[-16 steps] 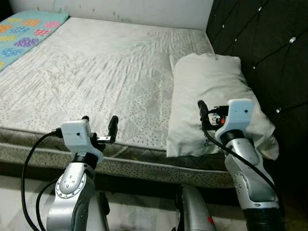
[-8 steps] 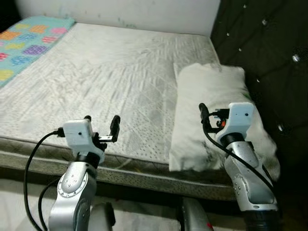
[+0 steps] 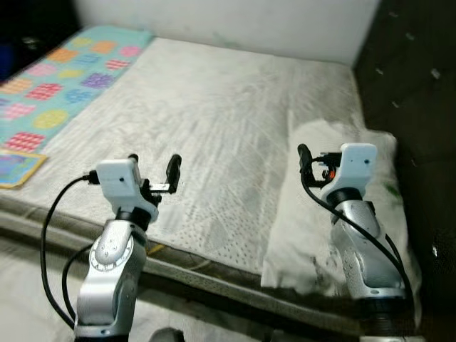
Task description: Clean up the room
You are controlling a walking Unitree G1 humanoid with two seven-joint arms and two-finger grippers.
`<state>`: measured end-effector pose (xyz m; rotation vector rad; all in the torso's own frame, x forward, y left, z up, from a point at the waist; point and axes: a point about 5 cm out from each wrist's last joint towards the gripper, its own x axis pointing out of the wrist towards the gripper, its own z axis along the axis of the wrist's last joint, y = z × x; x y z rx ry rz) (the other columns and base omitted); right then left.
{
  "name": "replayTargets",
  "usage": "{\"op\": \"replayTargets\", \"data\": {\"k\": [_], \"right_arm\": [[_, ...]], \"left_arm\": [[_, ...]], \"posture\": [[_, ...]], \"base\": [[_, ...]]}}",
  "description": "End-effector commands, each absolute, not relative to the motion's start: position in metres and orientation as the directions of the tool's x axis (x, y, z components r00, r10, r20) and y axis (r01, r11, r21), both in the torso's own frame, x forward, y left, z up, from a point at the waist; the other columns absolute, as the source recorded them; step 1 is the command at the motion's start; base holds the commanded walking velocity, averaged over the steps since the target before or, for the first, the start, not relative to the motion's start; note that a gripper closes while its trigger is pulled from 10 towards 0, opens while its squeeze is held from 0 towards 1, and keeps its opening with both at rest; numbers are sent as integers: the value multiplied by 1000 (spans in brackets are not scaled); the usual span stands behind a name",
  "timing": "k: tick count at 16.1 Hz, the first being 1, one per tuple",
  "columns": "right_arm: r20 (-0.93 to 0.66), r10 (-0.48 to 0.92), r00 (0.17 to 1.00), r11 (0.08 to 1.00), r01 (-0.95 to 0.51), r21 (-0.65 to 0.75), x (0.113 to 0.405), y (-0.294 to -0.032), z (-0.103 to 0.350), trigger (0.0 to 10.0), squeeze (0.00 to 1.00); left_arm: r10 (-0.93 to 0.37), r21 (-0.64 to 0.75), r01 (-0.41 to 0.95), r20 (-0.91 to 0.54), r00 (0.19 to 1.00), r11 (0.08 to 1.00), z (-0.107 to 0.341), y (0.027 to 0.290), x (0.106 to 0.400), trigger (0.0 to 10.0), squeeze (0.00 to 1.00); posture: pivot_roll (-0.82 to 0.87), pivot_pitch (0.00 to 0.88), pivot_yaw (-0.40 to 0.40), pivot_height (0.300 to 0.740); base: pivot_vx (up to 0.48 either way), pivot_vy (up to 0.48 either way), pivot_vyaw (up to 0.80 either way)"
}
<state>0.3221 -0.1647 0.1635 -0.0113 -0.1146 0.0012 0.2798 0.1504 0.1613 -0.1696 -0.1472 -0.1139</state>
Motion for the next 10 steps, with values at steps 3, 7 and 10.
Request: {"op": "replayTargets", "data": {"k": [3,7,10], "right_arm": [[140,-27,990,999,30,-20,329,-173,169,10000,0],[147,-72,987,997,76,-20,329,-178,170,10000,0],[140,-55,989,998,57,-8,321,-172,163,10000,0]], "left_arm": [[-76,-157,97,137,988,983,157,150,291,10000,0],[-124,-172,149,148,981,974,161,144,297,10000,0],[-96,-154,117,135,986,981,158,151,298,10000,0]], "posture": [[-44,0,-2,740],[-63,0,24,740],[-51,0,19,740]], "base": [[0,0,0],[0,0,0],[0,0,0]]}}
